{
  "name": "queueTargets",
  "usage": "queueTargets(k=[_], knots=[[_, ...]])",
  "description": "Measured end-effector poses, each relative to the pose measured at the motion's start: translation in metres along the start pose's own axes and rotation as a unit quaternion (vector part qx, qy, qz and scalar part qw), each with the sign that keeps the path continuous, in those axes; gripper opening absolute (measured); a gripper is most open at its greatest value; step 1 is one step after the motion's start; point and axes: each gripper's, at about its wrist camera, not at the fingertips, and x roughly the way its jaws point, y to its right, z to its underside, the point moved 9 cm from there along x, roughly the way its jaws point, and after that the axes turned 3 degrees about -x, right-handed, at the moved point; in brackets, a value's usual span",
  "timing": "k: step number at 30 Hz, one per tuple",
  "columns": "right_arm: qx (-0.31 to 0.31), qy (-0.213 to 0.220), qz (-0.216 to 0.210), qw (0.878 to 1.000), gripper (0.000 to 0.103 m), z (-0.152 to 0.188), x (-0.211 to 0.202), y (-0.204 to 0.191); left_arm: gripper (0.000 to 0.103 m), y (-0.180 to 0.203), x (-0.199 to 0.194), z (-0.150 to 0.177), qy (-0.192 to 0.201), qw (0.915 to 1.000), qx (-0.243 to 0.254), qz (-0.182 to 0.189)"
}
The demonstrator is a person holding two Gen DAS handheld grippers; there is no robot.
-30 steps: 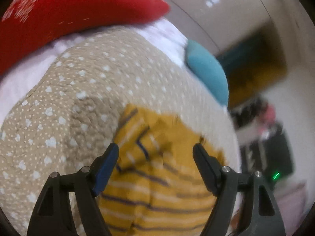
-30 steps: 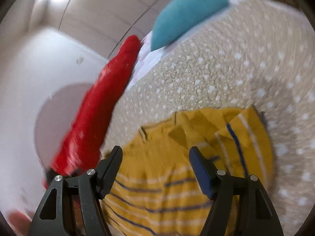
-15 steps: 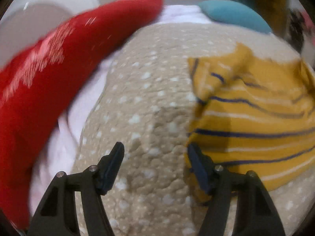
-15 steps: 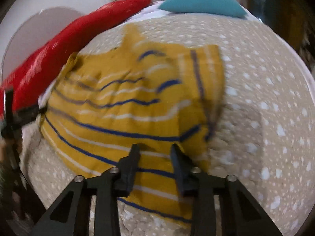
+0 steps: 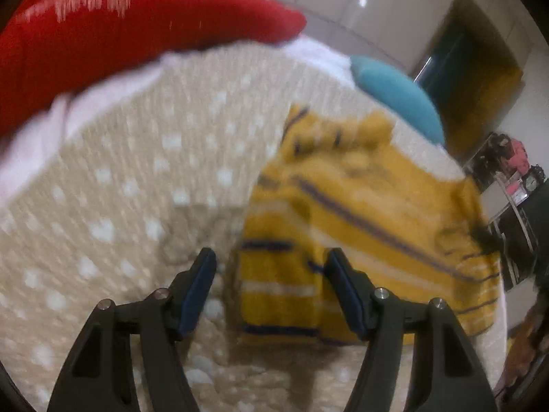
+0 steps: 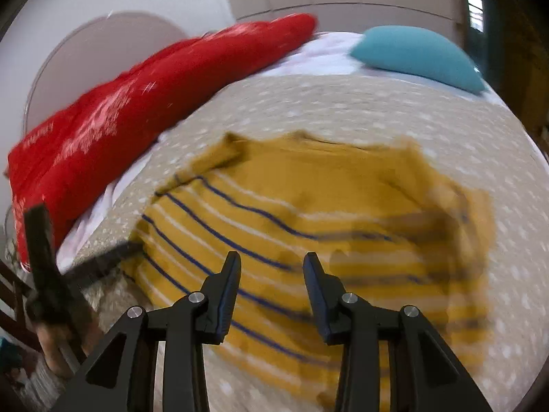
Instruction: Fold small clothes
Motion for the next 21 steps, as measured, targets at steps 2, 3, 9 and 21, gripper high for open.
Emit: queueTargets(k=[2,3,9,21], knots=[[-0.022,-0.015,-0.004,1.0,0.037,-0.017,0.032,-0.024,0.067,0.004,-0.005,-0.001,0.012,0.9999,0.006,0.009],[-0.03,-0.021,-0.005,0.999,0.037,-0.027,0.047,-0.035,0.068,0.005,-0.006,-0.001,0.013,0.9998,0.01,0.011],[-0.089,-0.067,0.046,0.993,0.037,-0.084,0.146,-0.07,0.071,0.004,-0.006,0.002,0.021,0.9993,0.004,0.031],[-0.07,-0.05,0.06,0.994,0.048,-0.117,0.141,-0.067,0.074,0.004,-0.011,0.001,0.022,0.9985,-0.003,0.05]])
